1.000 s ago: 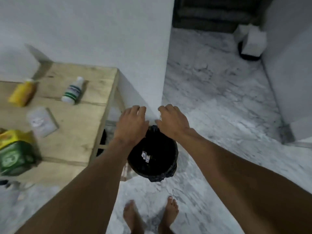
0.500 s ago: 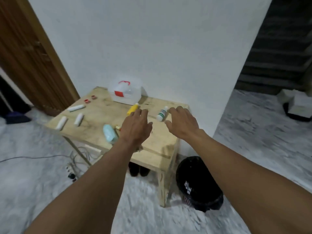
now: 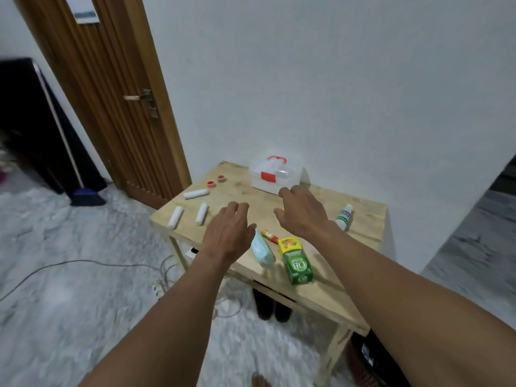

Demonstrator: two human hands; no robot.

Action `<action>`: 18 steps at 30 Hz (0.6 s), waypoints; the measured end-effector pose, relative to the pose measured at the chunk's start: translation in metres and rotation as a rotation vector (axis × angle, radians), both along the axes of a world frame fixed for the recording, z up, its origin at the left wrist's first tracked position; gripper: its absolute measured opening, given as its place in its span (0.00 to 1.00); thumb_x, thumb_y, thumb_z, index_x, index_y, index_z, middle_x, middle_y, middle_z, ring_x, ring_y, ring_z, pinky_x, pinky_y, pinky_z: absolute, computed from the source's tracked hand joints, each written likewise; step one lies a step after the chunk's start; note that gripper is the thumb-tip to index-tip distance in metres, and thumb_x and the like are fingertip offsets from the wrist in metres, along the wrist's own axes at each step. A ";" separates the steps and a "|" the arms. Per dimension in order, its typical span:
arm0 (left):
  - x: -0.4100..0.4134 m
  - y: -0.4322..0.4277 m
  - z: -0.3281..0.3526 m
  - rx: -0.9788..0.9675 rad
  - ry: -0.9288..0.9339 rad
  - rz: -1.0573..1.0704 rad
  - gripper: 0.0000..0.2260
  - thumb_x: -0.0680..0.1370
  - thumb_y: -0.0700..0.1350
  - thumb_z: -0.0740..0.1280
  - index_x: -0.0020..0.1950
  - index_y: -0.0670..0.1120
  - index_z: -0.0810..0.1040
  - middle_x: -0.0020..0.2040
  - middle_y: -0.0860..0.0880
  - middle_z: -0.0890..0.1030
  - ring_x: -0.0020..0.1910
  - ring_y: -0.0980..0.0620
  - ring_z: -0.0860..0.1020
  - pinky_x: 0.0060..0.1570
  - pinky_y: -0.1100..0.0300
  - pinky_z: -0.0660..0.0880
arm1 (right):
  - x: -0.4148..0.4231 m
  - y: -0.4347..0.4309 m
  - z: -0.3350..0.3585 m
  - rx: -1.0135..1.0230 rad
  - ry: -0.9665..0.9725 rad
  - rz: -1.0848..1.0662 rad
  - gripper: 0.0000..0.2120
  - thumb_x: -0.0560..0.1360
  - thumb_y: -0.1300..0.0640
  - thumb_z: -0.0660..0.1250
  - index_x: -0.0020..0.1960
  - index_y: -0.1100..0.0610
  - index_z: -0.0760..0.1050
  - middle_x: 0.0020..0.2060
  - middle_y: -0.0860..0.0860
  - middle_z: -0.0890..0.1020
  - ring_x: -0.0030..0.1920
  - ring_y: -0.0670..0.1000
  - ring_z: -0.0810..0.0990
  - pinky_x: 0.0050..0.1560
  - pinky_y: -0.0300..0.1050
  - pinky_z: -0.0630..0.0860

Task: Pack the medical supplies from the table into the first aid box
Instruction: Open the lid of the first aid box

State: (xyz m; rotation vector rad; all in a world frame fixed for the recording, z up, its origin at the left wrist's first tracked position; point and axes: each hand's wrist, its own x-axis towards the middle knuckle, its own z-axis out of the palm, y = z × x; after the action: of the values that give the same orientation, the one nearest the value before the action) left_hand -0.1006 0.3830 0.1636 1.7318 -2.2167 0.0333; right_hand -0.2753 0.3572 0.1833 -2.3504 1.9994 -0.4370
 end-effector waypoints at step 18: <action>0.056 -0.313 -0.039 0.115 -0.006 -0.167 0.21 0.81 0.52 0.63 0.71 0.44 0.69 0.66 0.45 0.73 0.60 0.43 0.75 0.51 0.52 0.72 | 0.040 -0.270 -0.073 0.101 -0.122 -0.228 0.17 0.79 0.49 0.64 0.63 0.58 0.73 0.55 0.55 0.77 0.56 0.58 0.76 0.53 0.51 0.76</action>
State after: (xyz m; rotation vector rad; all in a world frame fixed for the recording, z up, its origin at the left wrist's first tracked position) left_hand -0.0445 0.0699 0.1245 1.5973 -2.4025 -0.1309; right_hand -0.2354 0.0872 0.1101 -1.9965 2.1835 -0.4627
